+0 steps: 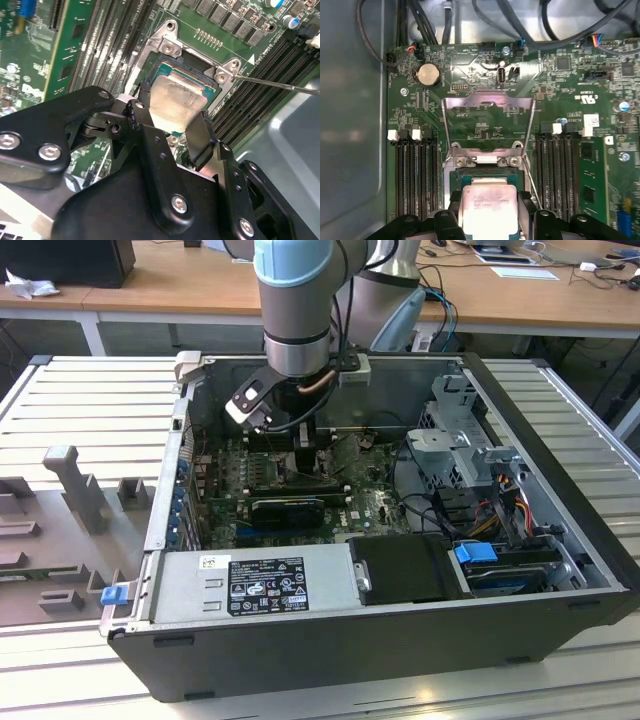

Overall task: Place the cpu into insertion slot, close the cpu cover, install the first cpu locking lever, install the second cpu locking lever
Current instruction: 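Place the cpu into insertion slot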

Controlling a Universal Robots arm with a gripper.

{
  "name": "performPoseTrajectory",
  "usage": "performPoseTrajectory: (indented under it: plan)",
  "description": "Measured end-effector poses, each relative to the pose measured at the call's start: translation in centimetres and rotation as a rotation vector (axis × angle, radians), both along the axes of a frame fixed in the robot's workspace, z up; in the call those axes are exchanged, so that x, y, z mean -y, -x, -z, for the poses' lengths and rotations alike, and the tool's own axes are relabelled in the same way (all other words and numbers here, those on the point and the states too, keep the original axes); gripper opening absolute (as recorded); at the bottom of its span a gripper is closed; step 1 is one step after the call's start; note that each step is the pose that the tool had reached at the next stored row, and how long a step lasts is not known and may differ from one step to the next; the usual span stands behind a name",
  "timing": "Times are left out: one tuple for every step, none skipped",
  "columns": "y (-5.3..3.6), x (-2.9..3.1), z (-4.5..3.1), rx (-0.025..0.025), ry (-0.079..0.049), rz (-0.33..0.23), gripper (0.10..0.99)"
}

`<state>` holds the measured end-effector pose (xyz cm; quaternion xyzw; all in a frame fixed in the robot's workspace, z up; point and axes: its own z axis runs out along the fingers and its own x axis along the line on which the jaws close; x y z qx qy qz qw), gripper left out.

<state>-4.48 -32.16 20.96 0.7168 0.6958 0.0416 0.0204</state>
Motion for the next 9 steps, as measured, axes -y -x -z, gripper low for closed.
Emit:
performPoseTrajectory:
  plan:
    - [0.00, 0.00, 0.10, 0.0000, 0.000, 0.000, 0.525]
    - [0.00, 0.00, 0.12, -0.0001, 0.000, 0.000, 0.525]
    - [-0.02, 0.00, 0.15, -0.0001, 0.000, 0.001, 0.525]
    - [-0.05, 0.00, 0.22, 0.0000, 0.000, 0.001, 0.525]
    - [-0.09, 0.00, 0.28, 0.0000, 0.000, 0.001, 0.525]
    - [-0.09, 0.00, 0.36, 0.0001, 0.000, 0.001, 0.525]
    - [-0.10, 0.00, 0.43, 0.0000, 0.000, 0.001, 0.525]
    - [-0.09, 0.00, 0.51, 0.0000, 0.000, 0.001, 0.525]
    - [-0.09, 0.00, 0.67, 0.0000, 0.000, 0.001, 0.525]
